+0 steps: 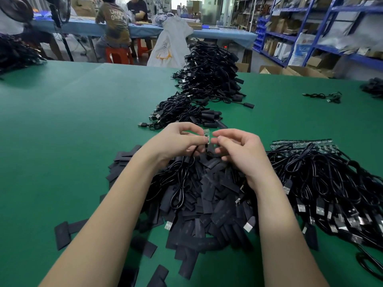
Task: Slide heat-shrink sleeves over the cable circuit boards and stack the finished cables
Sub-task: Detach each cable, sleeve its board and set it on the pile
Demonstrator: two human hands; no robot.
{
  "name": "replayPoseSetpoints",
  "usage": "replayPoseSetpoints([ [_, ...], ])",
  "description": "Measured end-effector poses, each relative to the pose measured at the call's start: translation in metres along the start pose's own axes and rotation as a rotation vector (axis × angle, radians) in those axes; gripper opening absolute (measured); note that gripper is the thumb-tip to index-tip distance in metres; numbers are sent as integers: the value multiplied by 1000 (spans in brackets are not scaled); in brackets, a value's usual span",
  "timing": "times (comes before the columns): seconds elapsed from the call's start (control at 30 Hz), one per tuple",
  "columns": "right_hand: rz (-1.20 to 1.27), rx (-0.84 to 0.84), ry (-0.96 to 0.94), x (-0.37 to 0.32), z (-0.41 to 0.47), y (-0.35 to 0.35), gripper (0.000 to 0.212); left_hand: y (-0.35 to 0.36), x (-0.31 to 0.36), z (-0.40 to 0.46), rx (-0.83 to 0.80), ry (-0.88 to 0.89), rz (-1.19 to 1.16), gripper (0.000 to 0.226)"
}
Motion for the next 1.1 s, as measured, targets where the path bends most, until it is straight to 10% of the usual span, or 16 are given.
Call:
replayPoseSetpoints([
  [0.3,-942,39,-102,13,1,14,40,-11,-5,2,64,-19,-9,11],
  [0.8,-882,147,-88,15,1,15,10,-9,-6,1,24,-2,-4,10],
  [1.1,-1008,-1,-46,11,-1,14,59,-10,-6,3,16,12,-23,11],
])
Point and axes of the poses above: each hand's wrist, its own z-axis towards the middle knuckle, its own y-axis out of the palm, x = y × z, the point moved 2 cm from there along z, towards the middle knuckle, and after that the axes turned 8 degrees about y, right-handed, at the moved point
